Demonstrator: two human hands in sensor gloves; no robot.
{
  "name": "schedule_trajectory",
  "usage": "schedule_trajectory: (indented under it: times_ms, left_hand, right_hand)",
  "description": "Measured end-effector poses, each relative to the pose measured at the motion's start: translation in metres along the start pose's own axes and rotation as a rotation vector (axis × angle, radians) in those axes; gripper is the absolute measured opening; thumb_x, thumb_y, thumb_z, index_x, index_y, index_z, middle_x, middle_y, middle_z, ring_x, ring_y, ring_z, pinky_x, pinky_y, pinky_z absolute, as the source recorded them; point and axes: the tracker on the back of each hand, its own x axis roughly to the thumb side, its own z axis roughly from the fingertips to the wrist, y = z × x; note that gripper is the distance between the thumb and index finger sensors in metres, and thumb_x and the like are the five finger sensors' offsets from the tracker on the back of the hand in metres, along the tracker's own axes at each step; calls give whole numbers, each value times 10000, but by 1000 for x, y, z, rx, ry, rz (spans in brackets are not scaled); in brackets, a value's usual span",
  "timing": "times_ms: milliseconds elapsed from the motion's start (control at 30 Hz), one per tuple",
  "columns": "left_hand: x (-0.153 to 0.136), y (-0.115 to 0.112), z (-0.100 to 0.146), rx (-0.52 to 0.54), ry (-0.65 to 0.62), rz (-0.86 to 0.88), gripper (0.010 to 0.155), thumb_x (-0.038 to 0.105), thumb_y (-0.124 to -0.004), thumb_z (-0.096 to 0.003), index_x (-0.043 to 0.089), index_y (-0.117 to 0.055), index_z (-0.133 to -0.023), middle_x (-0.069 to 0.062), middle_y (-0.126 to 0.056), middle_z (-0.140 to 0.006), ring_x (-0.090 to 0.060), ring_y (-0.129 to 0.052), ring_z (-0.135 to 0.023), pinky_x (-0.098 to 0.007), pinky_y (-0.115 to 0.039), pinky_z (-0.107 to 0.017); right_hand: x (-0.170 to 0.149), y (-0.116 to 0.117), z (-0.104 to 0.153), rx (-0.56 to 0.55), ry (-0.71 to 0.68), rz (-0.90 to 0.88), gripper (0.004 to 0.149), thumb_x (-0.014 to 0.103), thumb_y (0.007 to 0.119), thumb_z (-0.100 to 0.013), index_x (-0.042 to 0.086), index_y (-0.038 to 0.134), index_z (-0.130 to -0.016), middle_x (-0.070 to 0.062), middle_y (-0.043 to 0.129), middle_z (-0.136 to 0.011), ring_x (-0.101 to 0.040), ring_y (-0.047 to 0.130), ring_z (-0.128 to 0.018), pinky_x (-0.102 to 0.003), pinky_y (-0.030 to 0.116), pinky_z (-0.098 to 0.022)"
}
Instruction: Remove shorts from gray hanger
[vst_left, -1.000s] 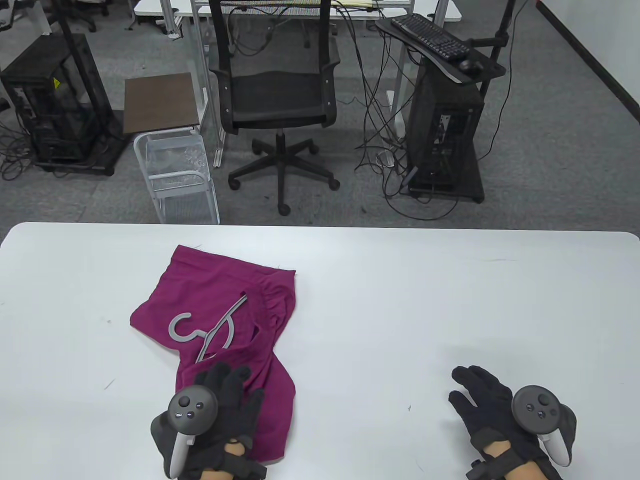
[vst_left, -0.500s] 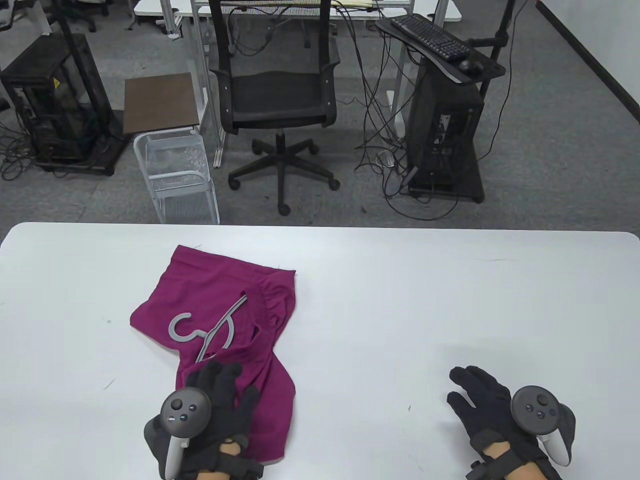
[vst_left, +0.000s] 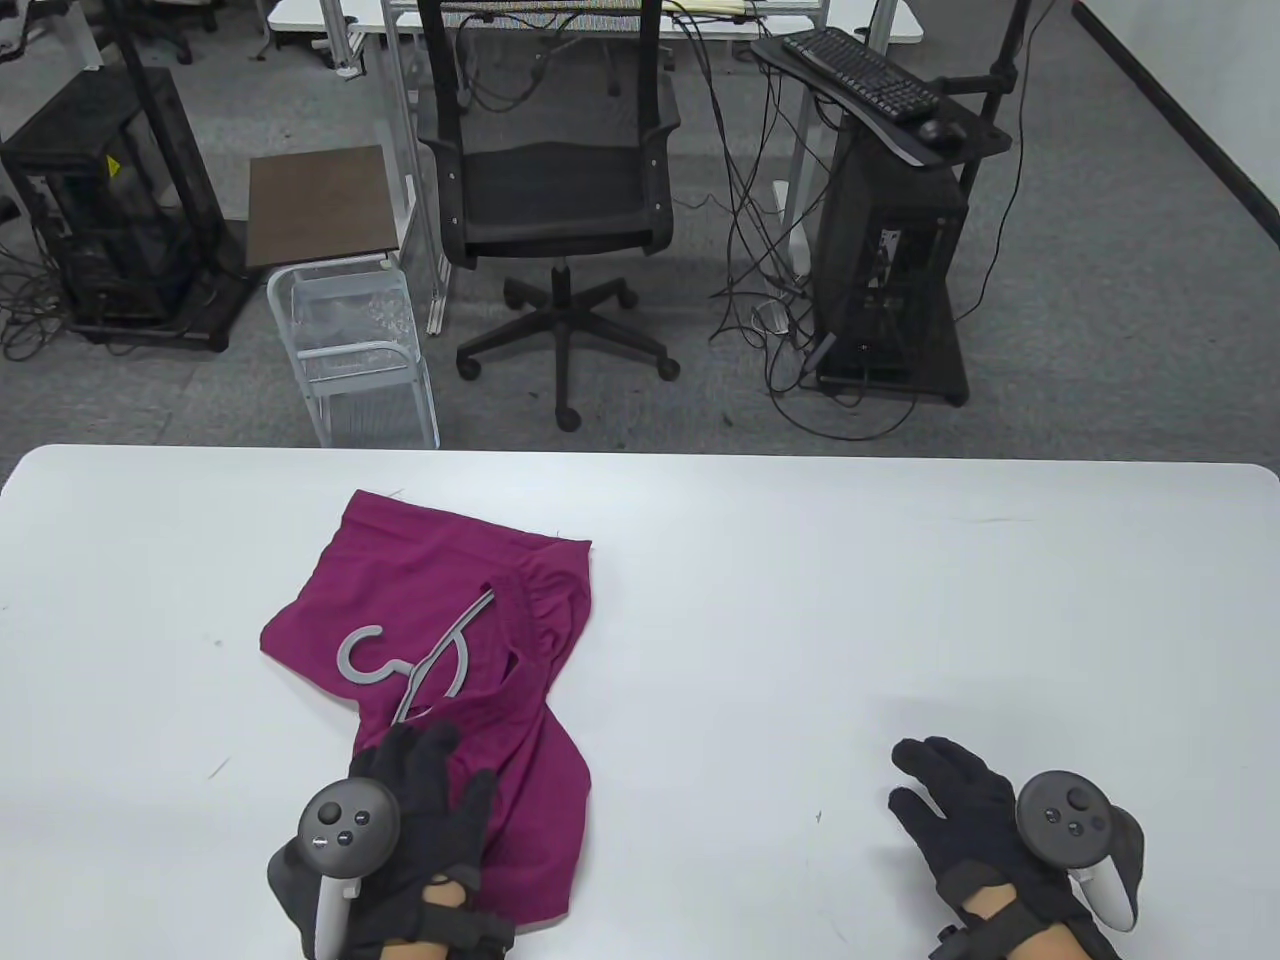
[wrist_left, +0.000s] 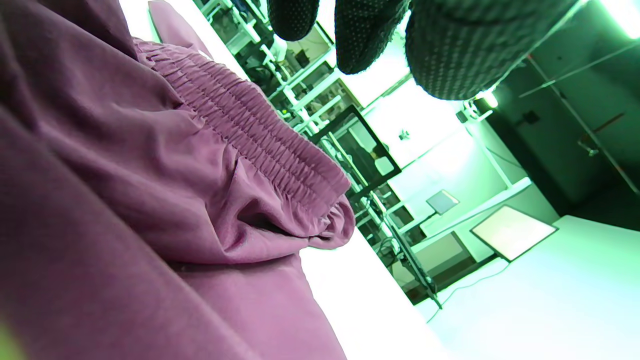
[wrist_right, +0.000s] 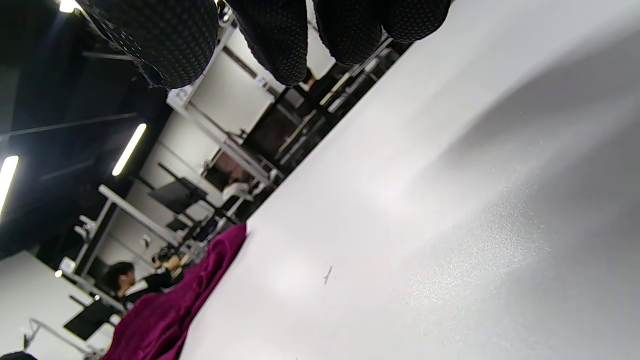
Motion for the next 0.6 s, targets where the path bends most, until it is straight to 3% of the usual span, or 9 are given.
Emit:
schedule_trajectory:
  times_ms: [167,267,333,400,467,600]
  left_hand:
    - [-7,7,0,61,71,-37,776,558,-799,-420,397,-448,-1093,-13,-254,-1209,-369,-99,-1093,-640,-137,-763]
    - [-21,13,-2,88,208,-73,834,515,-844,-407,584,-314,-1046,-7,-188,-1201,-403,-90,-1075,-643,-141,-755]
    - [-31,15,-4,72,289,-80,916,513,-887,-385,612,-207,-991,13,-110,-1182,-411,-74,-1069,-642,-142,-754]
    - [-38,15,-7,40,364,-110,1021,526,-918,-360,529,-142,-1024,-6,-14,-1149,-422,-37,-1057,-652,-130,-748]
    - [-43,14,-9,23,400,-135,1097,530,-941,-333,305,-189,-1099,-31,33,-1121,-434,-33,-1047,-661,-147,-741]
    - [-48,14,-10,62,474,-186,1097,534,-962,-307,256,-263,-1106,-48,48,-1107,-439,-49,-1050,-664,-158,-745]
  right_hand:
    - [3,1,1,8,-16,-11,645,444,747,-528,140,586,-1073,-190,484,-1119,-519,407,-960,-802,379,-612]
    - [7,0,2,6,-33,-24,645,443,748,-528,139,588,-1073,-189,488,-1119,-519,411,-960,-803,380,-611]
    - [9,0,2,4,-42,-30,644,444,748,-527,139,590,-1072,-188,489,-1119,-519,411,-960,-803,381,-612]
    - [10,0,2,6,-49,-33,645,444,748,-527,138,591,-1072,-188,492,-1118,-519,413,-960,-802,382,-612]
    - [10,1,2,13,-49,-34,643,444,748,-528,138,592,-1072,-188,492,-1118,-519,415,-960,-802,381,-612]
    - [10,3,1,25,-44,-34,643,443,749,-527,135,595,-1070,-191,501,-1114,-522,420,-957,-803,386,-609]
